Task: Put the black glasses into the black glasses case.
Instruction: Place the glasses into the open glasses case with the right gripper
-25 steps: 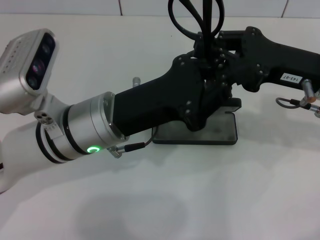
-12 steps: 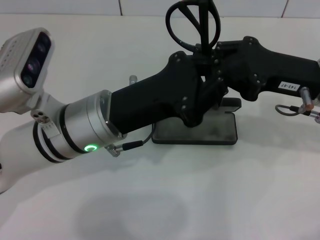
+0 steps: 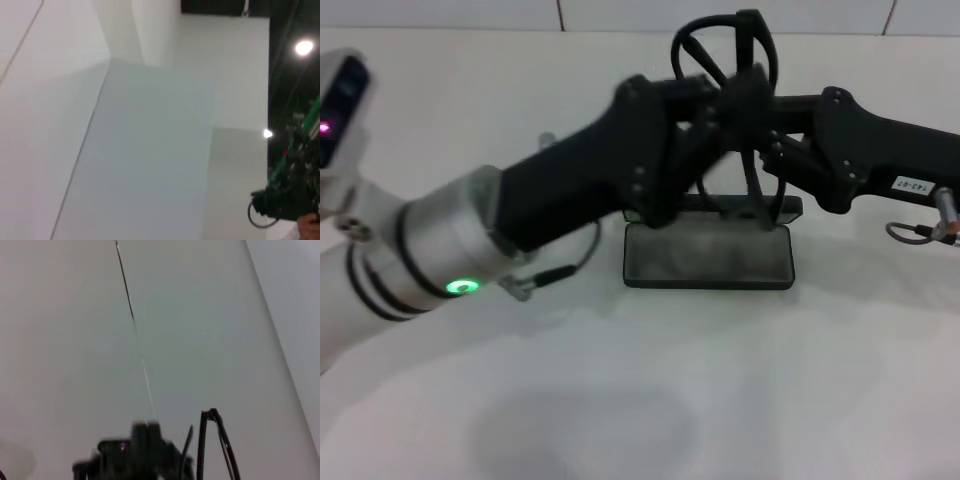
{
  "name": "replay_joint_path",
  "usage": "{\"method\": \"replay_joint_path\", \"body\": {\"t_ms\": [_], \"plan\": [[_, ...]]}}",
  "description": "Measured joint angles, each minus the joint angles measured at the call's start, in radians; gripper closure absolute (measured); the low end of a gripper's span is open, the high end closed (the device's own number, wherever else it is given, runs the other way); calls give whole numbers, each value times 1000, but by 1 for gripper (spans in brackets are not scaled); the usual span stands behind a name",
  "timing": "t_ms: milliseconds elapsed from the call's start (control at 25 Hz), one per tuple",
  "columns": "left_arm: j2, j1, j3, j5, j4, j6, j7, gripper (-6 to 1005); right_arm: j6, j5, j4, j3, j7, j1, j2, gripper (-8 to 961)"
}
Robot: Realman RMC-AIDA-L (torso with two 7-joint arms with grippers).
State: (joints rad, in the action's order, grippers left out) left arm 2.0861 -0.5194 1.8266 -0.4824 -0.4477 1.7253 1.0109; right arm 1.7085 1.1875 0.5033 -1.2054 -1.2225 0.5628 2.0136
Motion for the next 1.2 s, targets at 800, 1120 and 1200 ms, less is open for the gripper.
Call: {"method": "replay_joint_path", "body": {"t_ms": [800,1120,1200], "plan": [[-136,98,-76,-62,-2,275,-20,961,-147,792,831,-84,-613,-75,8,839],[-122,100,-104,-65,37,275,-34,961,-233,1020,875,-246,-784,50,9,838],[-119,101,-106,-66,43,275,-42,961,-263,1042,861,-284,-792,67,9,838]]}}
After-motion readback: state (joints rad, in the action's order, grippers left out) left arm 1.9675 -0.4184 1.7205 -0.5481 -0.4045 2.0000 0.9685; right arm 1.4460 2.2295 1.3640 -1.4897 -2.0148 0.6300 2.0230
